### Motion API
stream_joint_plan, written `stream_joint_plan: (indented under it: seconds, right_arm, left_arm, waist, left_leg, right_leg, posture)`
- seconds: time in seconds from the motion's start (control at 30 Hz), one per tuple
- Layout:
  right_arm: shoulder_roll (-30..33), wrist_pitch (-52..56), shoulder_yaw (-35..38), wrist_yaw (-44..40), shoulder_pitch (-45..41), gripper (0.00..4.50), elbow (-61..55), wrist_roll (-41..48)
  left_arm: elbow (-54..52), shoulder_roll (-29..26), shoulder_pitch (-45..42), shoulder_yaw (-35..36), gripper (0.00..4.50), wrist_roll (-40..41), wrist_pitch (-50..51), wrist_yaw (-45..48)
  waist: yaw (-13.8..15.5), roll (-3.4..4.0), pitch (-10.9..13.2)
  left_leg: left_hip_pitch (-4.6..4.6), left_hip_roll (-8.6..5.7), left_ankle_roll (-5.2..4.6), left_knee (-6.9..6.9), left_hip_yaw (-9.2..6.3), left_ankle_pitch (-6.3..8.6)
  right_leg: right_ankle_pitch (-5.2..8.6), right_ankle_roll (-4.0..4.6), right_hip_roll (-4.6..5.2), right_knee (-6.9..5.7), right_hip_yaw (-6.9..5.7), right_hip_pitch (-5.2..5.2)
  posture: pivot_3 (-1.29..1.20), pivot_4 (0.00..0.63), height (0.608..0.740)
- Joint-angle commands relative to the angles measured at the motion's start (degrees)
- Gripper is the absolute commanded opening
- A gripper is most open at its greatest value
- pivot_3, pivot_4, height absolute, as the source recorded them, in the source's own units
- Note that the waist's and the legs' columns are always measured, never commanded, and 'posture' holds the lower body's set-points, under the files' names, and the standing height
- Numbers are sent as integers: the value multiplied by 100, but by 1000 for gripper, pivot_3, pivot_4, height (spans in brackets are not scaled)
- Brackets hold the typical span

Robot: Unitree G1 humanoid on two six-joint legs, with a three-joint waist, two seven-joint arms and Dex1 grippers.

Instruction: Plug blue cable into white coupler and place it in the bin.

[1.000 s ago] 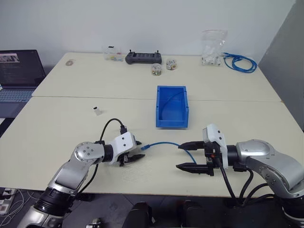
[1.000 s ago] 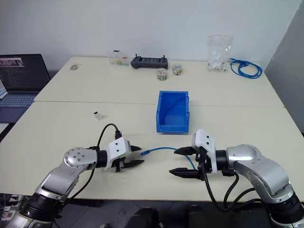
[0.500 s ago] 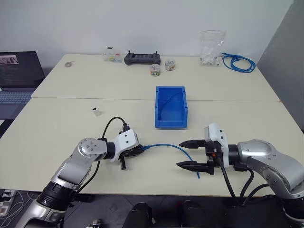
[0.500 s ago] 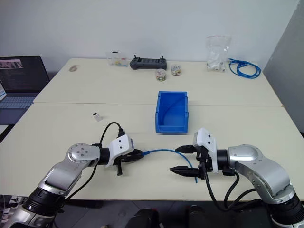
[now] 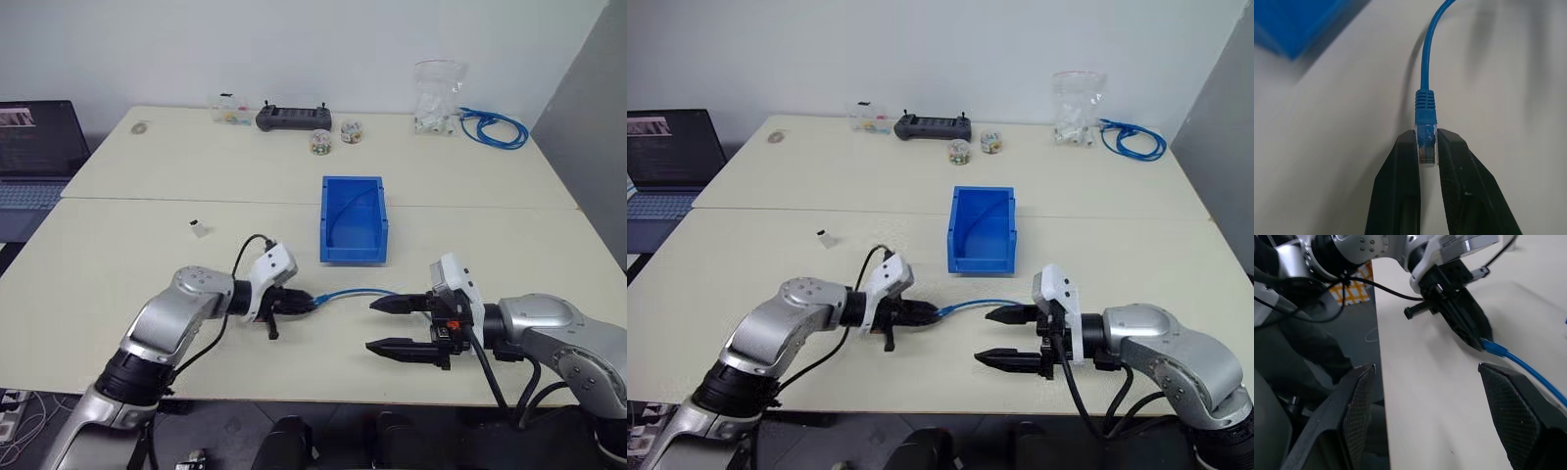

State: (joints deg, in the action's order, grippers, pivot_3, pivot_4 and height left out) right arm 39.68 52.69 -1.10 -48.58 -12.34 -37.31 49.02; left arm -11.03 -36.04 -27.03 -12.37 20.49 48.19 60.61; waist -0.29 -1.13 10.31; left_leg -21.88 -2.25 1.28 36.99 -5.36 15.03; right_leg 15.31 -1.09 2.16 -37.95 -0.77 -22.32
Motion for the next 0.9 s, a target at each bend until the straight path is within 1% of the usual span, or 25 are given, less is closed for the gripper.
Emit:
stream_joint_plan:
  seconds: [0.03,0.23,0.37,0.47,0.7,0.9]
  right_arm:
    - [-188,90,290,442,53,3585,-277,481]
    - [-424,197,515,1050,212,3585,-316,1067]
    - [-558,189,602,1371,185,3585,-134,1305]
    - [-763,210,742,1722,-18,3585,121,1774]
    - [-1032,174,846,2285,-451,3585,377,2433]
    - [-1173,116,764,2543,-696,3585,470,2753]
  left_arm:
    - [-334,243,-343,498,245,816,686,-44]
    - [-280,599,-756,1266,245,2041,1659,-128]
    - [-289,683,-889,1609,245,2731,2175,-207]
    - [-336,694,-869,1790,245,3146,2469,-317]
    - [-304,863,-813,2136,245,3826,2849,-835]
    - [-319,907,-803,2208,245,4182,2926,-1154]
  waist:
    - [-5,0,0]
    - [-7,-5,3]
    - [-12,-4,3]
    - [-16,-4,3]
    - [-17,-5,4]
    - [-15,-5,4]
  left_leg:
    - [1,0,0,0,0,0]
    - [1,0,1,0,0,-1]
    - [2,0,2,0,1,-1]
    - [3,-1,2,0,1,-1]
    - [4,-1,3,0,1,-2]
    - [3,-2,3,0,2,-2]
  right_leg:
    - [0,0,0,-1,1,0]
    - [0,0,0,-1,0,0]
    - [0,0,0,-2,2,0]
    - [0,0,0,-2,2,0]
    - [-1,1,0,-4,5,-1]
    - [-1,2,1,-3,8,-2]
  posture:
    - [0,150,740]
    - [0,150,740]
    - [0,150,740]
    - [0,150,740]
    - [0,150,740]
    - [0,150,740]
